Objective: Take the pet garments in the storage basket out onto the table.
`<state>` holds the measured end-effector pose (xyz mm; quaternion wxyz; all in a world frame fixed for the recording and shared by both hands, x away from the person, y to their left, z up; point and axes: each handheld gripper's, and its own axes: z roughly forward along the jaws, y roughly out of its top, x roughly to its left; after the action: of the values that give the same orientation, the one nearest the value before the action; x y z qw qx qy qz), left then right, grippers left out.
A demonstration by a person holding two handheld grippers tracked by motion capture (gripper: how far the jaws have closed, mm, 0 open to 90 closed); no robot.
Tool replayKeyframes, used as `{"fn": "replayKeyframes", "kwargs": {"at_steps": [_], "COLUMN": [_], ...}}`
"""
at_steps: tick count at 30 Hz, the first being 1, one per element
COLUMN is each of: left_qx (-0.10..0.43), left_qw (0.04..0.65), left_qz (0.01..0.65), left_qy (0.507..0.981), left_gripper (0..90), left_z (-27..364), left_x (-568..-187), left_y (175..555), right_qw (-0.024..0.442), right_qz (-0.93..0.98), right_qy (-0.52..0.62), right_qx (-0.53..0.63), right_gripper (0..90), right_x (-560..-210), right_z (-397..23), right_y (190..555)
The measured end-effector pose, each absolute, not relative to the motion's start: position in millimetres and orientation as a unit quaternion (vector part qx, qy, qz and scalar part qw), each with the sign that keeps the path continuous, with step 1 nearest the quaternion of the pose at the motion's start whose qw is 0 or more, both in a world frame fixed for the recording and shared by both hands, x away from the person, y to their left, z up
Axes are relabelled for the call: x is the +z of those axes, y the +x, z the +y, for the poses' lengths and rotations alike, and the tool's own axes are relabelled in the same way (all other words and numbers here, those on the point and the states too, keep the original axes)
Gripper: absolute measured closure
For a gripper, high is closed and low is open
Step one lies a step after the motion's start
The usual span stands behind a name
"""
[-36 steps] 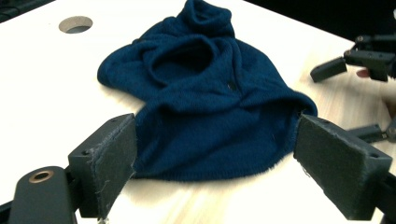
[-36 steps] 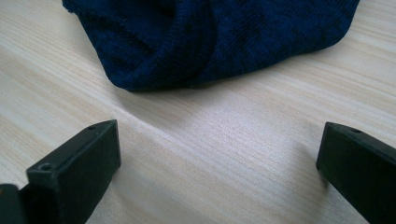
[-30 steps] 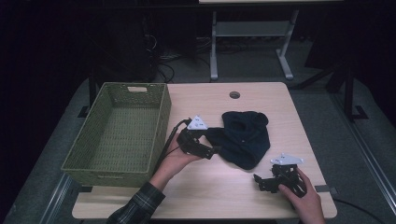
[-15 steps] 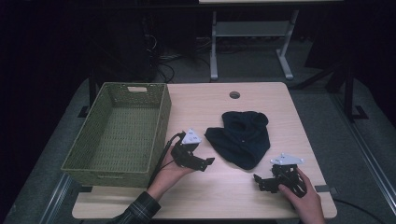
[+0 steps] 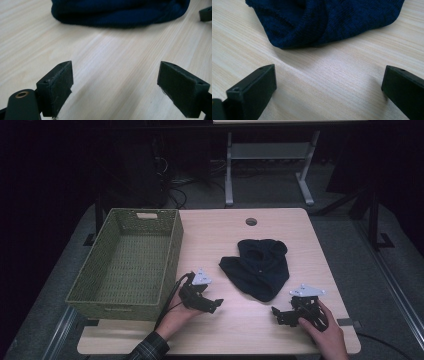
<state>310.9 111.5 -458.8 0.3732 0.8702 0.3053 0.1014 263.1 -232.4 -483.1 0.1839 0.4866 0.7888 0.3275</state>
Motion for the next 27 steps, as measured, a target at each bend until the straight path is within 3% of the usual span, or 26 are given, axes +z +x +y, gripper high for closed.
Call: {"fn": "replayKeyframes", "kwargs": {"at_steps": [27], "left_qx": [0.126], "left_qw": [0.37], "left_qz": [0.3], "left_qy": [0.87], "left_gripper": [12.6], "left_z": [113], "left_x": [-478], "left_y": [305], "right_qw": [0.183], "right_qz": [0.788], "right_qy": [0.488], "right_qx": [0.328], "right_gripper": [0.0], "right_x": [-483], "right_z": [-232], "right_y": [263]}}
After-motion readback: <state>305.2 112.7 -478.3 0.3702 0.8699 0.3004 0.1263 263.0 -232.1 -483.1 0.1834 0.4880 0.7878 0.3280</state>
